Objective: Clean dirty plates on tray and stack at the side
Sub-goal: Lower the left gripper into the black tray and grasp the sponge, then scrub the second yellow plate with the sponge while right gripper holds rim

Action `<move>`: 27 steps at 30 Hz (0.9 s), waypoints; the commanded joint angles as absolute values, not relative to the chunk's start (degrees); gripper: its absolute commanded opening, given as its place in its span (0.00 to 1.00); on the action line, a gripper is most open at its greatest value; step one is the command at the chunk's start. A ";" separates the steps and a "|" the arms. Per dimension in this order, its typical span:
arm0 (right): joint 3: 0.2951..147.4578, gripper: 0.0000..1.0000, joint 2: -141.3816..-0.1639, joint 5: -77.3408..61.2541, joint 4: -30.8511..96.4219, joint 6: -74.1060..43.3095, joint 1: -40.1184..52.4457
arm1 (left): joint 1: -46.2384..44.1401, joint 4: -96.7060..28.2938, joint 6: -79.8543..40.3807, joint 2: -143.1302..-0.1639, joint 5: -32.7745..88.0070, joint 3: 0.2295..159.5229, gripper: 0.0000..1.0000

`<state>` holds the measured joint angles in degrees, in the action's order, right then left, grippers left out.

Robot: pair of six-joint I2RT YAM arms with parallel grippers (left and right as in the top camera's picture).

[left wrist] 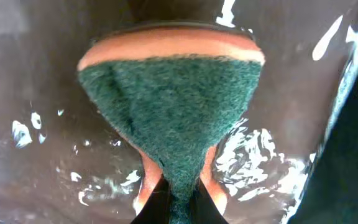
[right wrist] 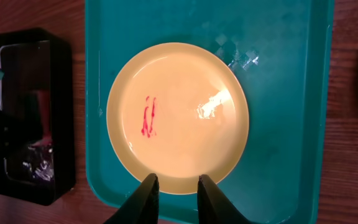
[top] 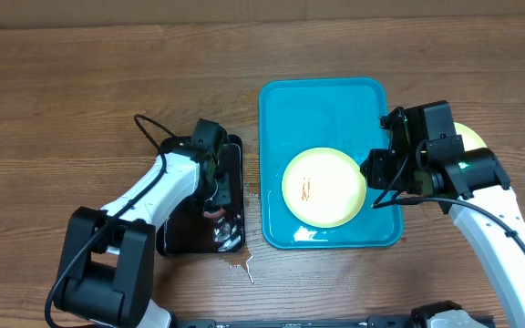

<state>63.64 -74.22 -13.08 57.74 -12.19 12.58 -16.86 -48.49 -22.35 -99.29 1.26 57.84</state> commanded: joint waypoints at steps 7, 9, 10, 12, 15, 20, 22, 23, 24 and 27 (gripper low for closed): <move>64.25 0.20 -74.04 -11.55 58.65 -14.17 12.84 | -16.95 -63.05 -22.15 -98.50 -0.84 74.24 0.04; 64.23 0.20 -74.04 -9.85 58.87 -16.45 12.73 | -16.95 -65.84 -21.82 -98.17 -1.48 77.12 0.04; 64.23 0.20 -74.04 -8.21 58.92 -17.32 12.73 | -16.95 -67.64 -21.82 -98.02 -2.13 79.02 0.04; 64.16 0.21 -74.04 -4.95 58.98 -19.38 12.73 | -16.95 -70.17 -21.82 -97.89 -3.01 81.95 0.04; 64.12 0.28 -74.19 -1.52 59.64 -22.46 12.43 | -16.95 -72.36 -21.82 -97.38 -3.25 85.01 0.04; 64.10 0.29 -76.69 -1.83 60.93 -22.74 11.22 | -16.97 -72.58 -21.82 -96.53 -3.66 85.69 0.04; 64.07 0.29 -78.37 -2.94 61.45 -22.57 11.05 | -16.97 -72.18 -21.85 -96.75 -3.57 85.34 0.04; 64.07 0.29 -79.42 -3.64 61.52 -22.31 11.07 | -17.08 -71.83 -21.85 -96.79 -3.55 85.01 0.04; 64.07 0.29 -80.31 -4.27 61.52 -21.87 11.07 | -17.32 -71.37 -21.82 -96.82 -3.03 84.73 0.04; 64.07 0.29 -83.85 -5.65 61.08 -20.78 11.07 | -19.16 -69.87 -21.43 -96.86 -0.19 84.44 0.04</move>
